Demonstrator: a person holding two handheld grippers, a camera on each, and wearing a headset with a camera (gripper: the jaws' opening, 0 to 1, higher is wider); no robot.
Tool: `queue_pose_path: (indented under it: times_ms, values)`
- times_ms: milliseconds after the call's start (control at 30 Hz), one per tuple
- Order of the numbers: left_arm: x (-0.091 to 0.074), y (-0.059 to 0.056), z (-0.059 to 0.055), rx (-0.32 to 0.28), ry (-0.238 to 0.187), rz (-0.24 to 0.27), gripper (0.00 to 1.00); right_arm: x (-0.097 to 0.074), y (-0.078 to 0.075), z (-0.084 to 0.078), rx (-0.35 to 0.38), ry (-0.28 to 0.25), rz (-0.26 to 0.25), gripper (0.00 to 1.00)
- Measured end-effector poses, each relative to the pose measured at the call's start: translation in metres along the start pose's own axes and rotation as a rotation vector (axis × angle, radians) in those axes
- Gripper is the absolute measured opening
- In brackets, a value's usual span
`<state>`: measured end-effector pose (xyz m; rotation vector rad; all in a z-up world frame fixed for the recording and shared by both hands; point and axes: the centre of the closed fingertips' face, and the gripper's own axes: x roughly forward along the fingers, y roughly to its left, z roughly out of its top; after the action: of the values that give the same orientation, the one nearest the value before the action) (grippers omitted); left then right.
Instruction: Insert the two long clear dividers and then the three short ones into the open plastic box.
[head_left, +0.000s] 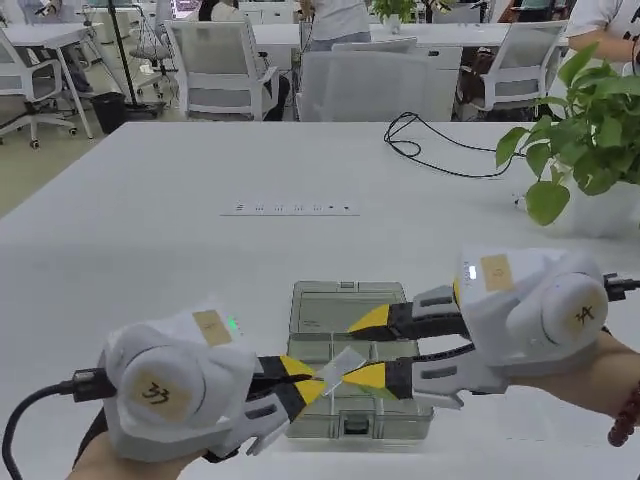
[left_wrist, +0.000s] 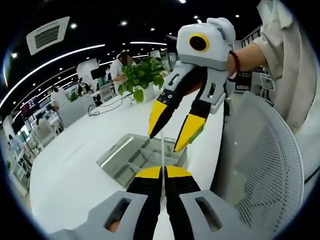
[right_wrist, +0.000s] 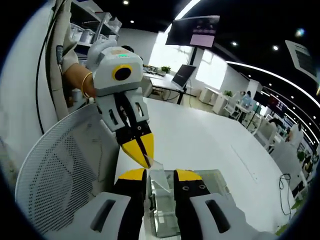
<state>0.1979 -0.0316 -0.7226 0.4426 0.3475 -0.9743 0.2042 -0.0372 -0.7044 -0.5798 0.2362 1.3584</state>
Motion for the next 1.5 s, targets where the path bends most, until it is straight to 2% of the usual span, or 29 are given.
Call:
queue_pose_path:
  times_ms: [33,133,167,267,433,700,867,967,1067,1433,1500]
  values:
    - [0.0,-0.001,0.0,0.006,0.003,-0.007,0.0,0.0,0.003,-0.001,-0.005,0.007,0.023,0.23]
    - [-0.001,-0.004,0.002,0.034,-0.008,-0.021,0.0,-0.001,0.005,-0.007,-0.026,0.033,0.038,0.2]
    - [-0.001,-0.006,0.003,0.064,-0.009,-0.027,0.0,-0.001,0.005,-0.007,-0.025,0.031,0.039,0.2]
    - [-0.001,-0.012,0.003,0.094,-0.014,-0.059,0.0,-0.001,0.01,-0.006,-0.036,0.028,0.07,0.18]
    - [0.0,-0.018,0.003,0.108,-0.023,-0.09,0.0,-0.004,0.016,-0.005,-0.055,0.03,0.108,0.14]
    - [-0.001,-0.029,0.012,0.127,-0.07,-0.145,0.0,-0.007,0.029,-0.004,-0.06,0.024,0.19,0.11]
    - [-0.002,-0.032,0.014,0.137,-0.08,-0.158,0.0,-0.008,0.032,-0.006,-0.069,0.035,0.21,0.07]
    - [-0.003,-0.032,0.015,0.132,-0.087,-0.158,0.0,-0.009,0.033,-0.004,-0.068,0.026,0.216,0.06]
    - [-0.003,-0.028,0.016,0.1,-0.092,-0.151,0.0,-0.01,0.036,-0.004,-0.078,0.027,0.227,0.03]
    - [-0.003,-0.024,0.014,0.057,-0.096,-0.109,0.02,-0.008,0.033,-0.005,-0.059,0.042,0.209,0.02]
    - [-0.003,-0.022,0.014,0.037,-0.095,-0.096,0.04,-0.008,0.03,-0.004,-0.027,0.04,0.194,0.02]
